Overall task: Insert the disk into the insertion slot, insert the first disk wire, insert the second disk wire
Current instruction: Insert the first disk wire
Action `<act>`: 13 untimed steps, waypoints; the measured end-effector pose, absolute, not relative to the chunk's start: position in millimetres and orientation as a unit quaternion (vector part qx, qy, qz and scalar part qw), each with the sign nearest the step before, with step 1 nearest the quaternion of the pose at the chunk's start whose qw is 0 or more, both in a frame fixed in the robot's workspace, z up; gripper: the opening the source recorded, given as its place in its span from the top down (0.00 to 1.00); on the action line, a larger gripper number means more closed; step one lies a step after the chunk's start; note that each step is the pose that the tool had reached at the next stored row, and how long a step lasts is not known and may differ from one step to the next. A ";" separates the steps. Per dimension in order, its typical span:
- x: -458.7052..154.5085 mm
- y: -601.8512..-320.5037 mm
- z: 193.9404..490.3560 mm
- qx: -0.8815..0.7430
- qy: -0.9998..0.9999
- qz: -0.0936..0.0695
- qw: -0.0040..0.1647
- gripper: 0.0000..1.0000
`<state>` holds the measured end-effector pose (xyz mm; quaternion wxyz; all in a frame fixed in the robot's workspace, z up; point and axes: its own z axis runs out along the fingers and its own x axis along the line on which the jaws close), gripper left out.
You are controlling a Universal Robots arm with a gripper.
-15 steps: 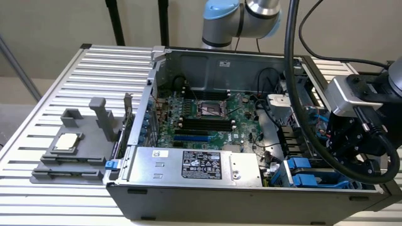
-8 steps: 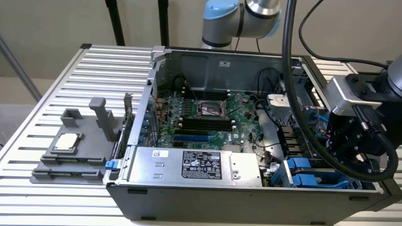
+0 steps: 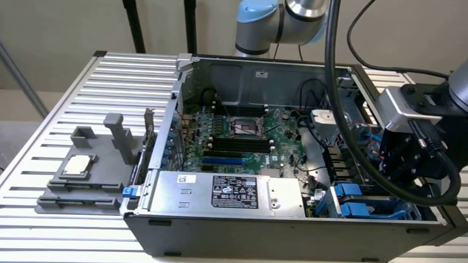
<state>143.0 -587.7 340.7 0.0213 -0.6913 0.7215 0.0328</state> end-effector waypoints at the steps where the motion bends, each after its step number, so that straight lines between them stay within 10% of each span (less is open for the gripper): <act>1: 143.0 -587.6 340.5 -0.691 0.722 0.032 0.021 0.84; 13: 143.0 -583.5 339.0 -0.691 0.722 0.027 0.016 0.84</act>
